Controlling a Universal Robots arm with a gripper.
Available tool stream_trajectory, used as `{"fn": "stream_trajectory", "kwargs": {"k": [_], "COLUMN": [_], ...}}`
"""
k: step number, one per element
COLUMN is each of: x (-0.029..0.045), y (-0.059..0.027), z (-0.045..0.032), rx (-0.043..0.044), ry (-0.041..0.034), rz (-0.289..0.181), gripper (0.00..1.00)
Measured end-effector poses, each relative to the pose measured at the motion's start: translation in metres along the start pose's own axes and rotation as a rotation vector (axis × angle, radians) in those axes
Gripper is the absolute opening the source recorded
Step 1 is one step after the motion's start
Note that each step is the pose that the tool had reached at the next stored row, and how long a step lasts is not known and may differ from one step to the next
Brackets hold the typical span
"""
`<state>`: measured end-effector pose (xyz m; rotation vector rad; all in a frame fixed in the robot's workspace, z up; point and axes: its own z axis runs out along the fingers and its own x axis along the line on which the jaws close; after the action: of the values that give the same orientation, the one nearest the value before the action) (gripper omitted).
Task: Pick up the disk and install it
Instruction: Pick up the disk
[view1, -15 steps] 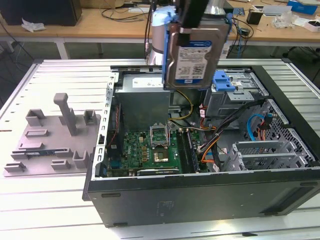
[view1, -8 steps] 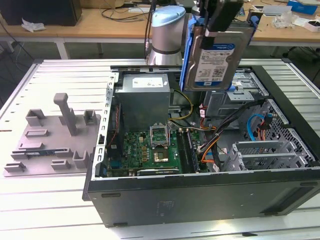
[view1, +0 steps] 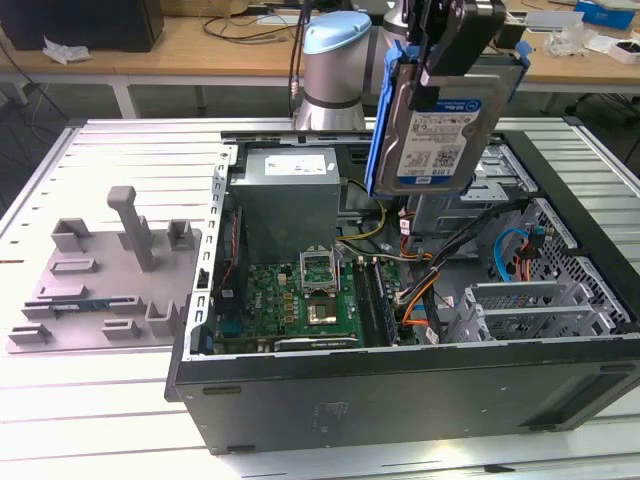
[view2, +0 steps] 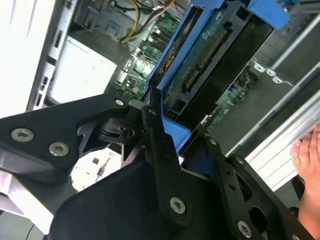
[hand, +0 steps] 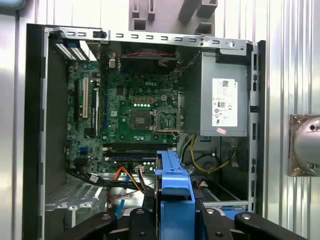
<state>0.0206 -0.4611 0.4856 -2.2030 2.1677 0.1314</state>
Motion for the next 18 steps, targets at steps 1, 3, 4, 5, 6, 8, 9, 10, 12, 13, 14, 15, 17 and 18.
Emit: {"fn": "stream_trajectory", "kwargs": {"k": [1,3,4,5,6,8,9,10,12,13,14,15,17,18], "x": [0.0067,0.0175,0.0228,0.0293,0.0339,0.0410,0.0428,0.0436,0.0436,0.0436,0.0436,0.0436,0.0436,0.0437], "y": [-0.0004,-0.0018,-0.0034,-0.0059,-0.0075,-0.0101,-0.0108,-0.0110,-0.0110,-0.0110,-0.0110,-0.0110,-0.0110,-0.0110], "z": [-0.0008,-0.0018,-0.0024,-0.0030,-0.0035,-0.0042,-0.0044,-0.0045,-0.0045,-0.0045,-0.0045,-0.0045,-0.0045,-0.0045], "rx": [-0.0001,-0.0001,-0.0001,-0.0001,-0.0001,-0.0001,-0.0001,-0.0001,-0.0001,0.0000,-0.0001,-0.0001,0.0000,-0.0001], "ry": [0.0002,0.0001,0.0002,0.0001,0.0003,0.0002,0.0002,0.0001,0.0001,0.0001,0.0002,0.0003,0.0002,0.0001], "rz": [0.000,0.000,0.000,0.000,0.000,0.000,0.000,0.000,0.000,0.000,0.000,0.000,0.000,0.000], "gripper": [0.37,0.37,0.37,0.37,0.37,0.37,0.37,0.37,0.37,0.37,0.37,0.37,0.37,0.37]}}
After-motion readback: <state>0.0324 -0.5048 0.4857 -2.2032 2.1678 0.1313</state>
